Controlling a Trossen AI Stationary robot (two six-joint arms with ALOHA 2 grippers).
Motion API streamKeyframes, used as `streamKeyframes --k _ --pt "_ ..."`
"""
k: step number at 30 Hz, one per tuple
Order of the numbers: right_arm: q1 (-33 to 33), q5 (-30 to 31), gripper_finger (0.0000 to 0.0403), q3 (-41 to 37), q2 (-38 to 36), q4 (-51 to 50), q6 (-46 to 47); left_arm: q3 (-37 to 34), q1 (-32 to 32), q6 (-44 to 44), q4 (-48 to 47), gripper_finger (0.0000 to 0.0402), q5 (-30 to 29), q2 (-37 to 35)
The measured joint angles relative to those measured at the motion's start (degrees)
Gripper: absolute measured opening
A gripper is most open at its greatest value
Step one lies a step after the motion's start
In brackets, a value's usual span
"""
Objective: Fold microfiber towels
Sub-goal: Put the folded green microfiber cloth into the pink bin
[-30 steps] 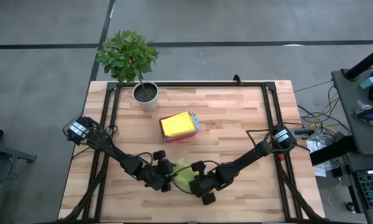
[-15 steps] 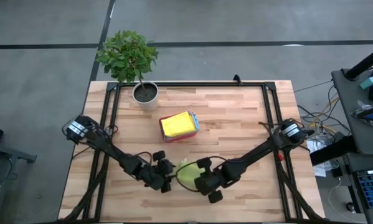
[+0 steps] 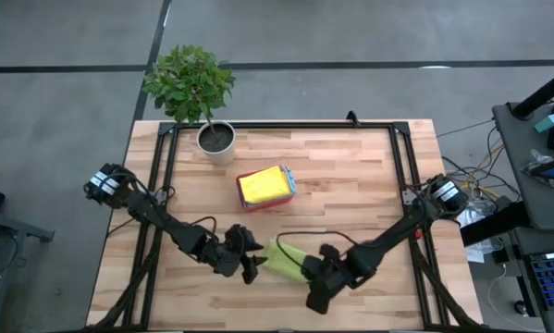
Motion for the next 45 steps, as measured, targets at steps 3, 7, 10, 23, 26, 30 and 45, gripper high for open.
streamKeyframes --k 3,7,10,23,26,30,45 --pt "1.6 1.2 0.0071 -1.5 0.0 0.9 8.2 0.0 0.6 -6.1 -0.1 0.0208 2.7 0.0" --pt "3.5 4.6 0.0132 -2.0 0.0 0.8 15.5 0.0 1.3 -11.1 0.0 0.0255 2.7 0.0" --pt "4.9 8.2 0.0179 -2.0 0.0 1.0 20.0 0.0 1.8 -11.1 0.1 0.0288 2.8 0.3" --pt "7.9 21.1 0.0288 -8.3 0.1 3.4 39.5 0.2 4.1 -12.5 0.5 0.0313 3.0 3.6" --pt "8.1 21.6 0.0298 -10.9 0.1 7.6 40.3 0.1 4.4 -12.2 0.9 0.0313 2.9 3.9" --pt "7.9 23.1 0.0304 -14.7 0.6 13.8 40.3 0.1 4.6 -11.1 1.6 0.0313 2.4 4.6" --pt "5.2 25.8 0.0301 -22.3 1.3 27.1 37.8 2.9 5.1 -12.5 7.3 0.0313 5.0 12.5"
